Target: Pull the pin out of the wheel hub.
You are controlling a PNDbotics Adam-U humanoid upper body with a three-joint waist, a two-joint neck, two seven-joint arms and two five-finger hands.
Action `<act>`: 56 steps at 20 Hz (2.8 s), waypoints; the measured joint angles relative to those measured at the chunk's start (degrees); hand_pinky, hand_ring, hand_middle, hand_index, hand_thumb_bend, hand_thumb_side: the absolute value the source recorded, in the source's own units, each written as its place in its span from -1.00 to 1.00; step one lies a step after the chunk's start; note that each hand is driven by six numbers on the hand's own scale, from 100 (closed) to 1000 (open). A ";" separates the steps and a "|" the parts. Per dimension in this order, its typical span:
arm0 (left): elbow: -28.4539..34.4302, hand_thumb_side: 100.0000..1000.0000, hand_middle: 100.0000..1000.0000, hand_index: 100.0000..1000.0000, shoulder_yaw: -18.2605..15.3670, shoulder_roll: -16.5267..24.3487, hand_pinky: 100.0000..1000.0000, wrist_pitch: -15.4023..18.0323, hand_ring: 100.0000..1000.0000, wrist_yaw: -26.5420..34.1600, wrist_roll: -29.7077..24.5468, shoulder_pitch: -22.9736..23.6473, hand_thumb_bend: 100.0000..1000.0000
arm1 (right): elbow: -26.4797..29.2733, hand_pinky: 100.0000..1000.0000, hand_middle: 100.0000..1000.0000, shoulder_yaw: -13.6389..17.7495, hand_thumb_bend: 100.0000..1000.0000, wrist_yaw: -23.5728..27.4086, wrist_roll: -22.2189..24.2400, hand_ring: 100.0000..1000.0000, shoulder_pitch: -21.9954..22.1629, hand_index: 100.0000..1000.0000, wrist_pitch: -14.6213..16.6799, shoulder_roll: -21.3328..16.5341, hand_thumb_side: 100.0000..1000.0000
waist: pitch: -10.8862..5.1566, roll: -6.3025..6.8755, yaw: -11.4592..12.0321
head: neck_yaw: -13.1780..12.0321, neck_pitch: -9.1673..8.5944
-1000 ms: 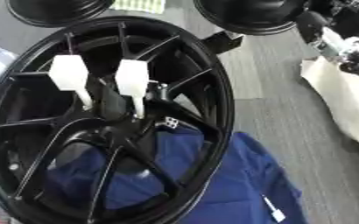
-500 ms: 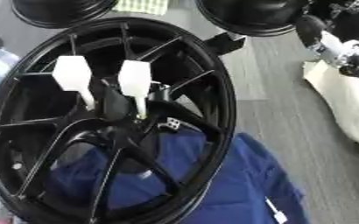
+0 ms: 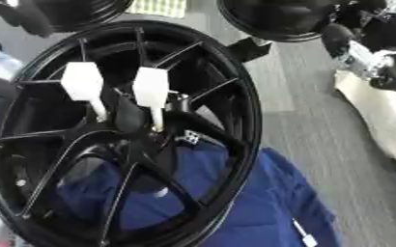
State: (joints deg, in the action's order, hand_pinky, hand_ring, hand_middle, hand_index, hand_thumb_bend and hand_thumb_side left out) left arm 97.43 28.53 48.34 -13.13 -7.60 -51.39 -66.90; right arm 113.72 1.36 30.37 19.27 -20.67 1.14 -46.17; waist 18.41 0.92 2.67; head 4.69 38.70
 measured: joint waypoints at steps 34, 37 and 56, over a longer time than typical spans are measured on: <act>-10.99 -0.43 0.24 0.52 3.88 -5.15 0.56 1.13 0.44 -5.05 -0.33 0.42 -0.35 | 0.00 0.88 0.19 -0.03 -0.93 -1.10 0.26 0.50 -0.78 0.54 -0.84 0.63 -0.55 | 1.95 0.00 -1.32 | -2.12 -0.08; -10.98 -0.48 0.17 0.46 3.87 -5.15 0.54 1.14 0.40 -5.05 -0.33 0.54 -0.39 | 0.00 0.88 0.19 -0.03 -0.92 -1.10 0.20 0.50 -0.77 0.54 -0.86 0.63 -0.55 | 1.95 0.00 -1.33 | -2.14 -0.09; -9.73 -0.88 -0.34 -0.13 2.22 -5.09 0.36 -1.96 0.08 -1.52 4.12 0.83 -0.78 | 0.00 0.87 0.19 0.00 -0.92 -1.26 -0.11 0.50 -0.44 0.54 -1.04 1.05 -0.55 | 1.96 -0.35 -1.30 | -2.55 -0.58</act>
State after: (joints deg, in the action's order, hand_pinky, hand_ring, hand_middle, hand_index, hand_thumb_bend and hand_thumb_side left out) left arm 87.70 30.75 43.25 -15.08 -9.12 -47.27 -66.07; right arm 113.72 1.36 29.11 19.16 -21.11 0.10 -45.12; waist 20.37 0.57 1.37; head 2.14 38.13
